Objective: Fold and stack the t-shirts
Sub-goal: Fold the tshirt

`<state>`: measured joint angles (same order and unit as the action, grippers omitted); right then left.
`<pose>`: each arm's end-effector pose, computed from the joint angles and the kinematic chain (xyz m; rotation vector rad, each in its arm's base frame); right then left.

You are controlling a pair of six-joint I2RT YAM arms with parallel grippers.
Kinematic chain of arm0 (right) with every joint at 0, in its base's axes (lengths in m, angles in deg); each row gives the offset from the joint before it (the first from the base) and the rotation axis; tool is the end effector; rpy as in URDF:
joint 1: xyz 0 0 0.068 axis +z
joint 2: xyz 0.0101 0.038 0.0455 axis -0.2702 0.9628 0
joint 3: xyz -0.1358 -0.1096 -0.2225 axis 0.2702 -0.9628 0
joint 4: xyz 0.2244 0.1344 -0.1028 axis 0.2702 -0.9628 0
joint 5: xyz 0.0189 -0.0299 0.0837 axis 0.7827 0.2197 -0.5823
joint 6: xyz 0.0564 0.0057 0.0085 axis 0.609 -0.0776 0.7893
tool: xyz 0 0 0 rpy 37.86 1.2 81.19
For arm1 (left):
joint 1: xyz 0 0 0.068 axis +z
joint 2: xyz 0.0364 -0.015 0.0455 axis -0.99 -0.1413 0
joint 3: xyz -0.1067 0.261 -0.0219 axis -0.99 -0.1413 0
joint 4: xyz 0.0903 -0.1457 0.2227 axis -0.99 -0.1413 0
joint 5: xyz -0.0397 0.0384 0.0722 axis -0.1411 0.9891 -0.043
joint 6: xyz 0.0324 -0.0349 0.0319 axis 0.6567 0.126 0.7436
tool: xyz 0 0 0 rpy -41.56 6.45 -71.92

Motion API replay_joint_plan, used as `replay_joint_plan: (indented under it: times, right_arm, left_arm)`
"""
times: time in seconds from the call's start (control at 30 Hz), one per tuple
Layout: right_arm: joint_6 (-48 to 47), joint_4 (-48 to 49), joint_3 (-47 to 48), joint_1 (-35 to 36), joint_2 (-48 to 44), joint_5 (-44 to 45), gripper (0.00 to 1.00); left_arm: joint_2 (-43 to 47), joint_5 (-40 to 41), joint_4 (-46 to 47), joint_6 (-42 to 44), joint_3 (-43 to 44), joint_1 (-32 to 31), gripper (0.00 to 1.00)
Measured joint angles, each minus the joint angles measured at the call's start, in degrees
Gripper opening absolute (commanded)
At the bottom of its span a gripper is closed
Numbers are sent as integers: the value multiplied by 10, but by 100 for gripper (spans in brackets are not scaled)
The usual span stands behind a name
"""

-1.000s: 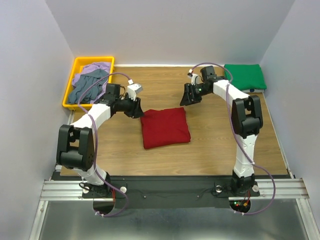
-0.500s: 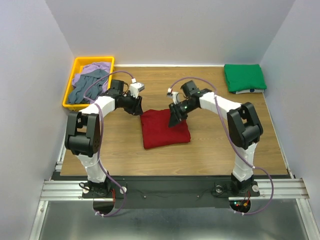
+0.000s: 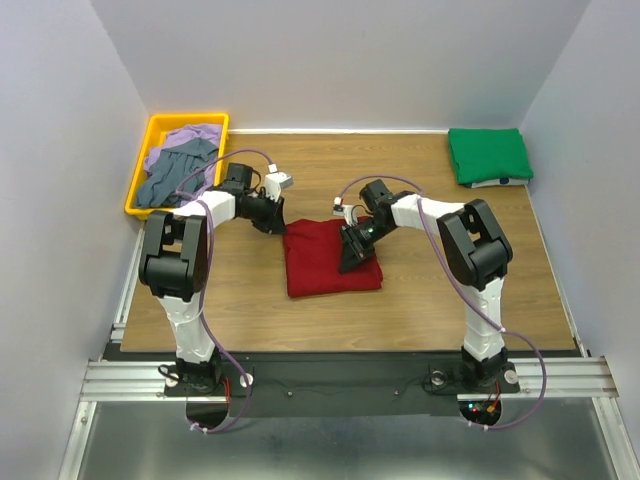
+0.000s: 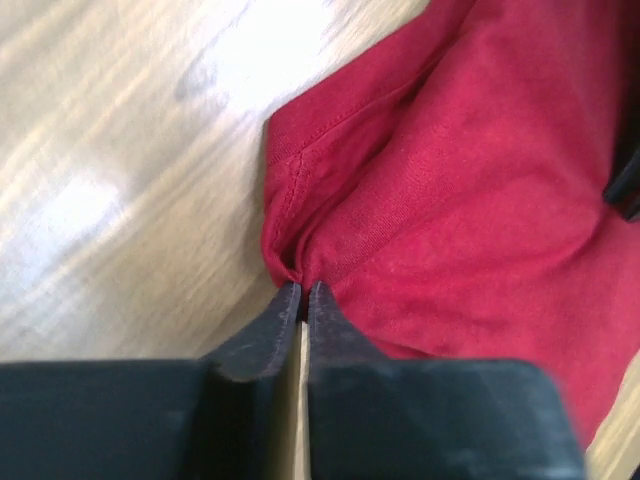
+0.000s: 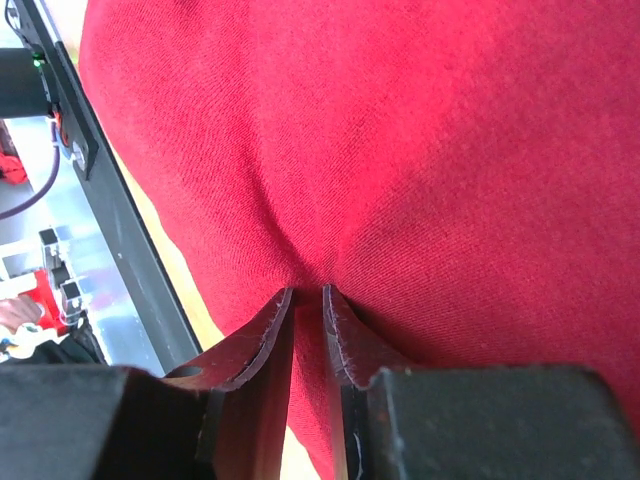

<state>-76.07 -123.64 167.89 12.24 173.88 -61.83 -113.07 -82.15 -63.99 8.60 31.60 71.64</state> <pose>0.3587 0.2240 0.1255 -0.9739 2.6039 1.2806 0.4025 -0.0992 0.1676 0.9201 2.1588 -0.7693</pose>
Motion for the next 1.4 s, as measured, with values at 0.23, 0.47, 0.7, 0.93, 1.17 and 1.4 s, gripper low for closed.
replay_joint_plan:
  times: [0.23, 0.47, 0.7, 0.93, 1.17, 1.4]
  right_arm:
    - [-2, 4, 0, 0, 0, 0, 25]
    - [-4, 24, 0, 0, 0, 1, 25]
    - [-13, 25, 0, 0, 0, 0, 32]
    - [-17, 18, 2, 1, -18, -1, 41]
    - [-6, 13, 24, -51, -70, 3, 40]
    - [109, 108, 17, -117, -80, -52, 33]
  left_arm:
    - [-2, -17, -9, -2, 52, 2, 0]
    - [-51, -16, -13, -4, 114, 1, 0]
    - [-118, -24, -19, -15, 148, 2, 8]
    - [-107, -47, -7, -22, 153, 3, 31]
    - [34, -64, 85, -93, 66, 19, 37]
    - [90, -137, 227, -259, 14, 3, 33]
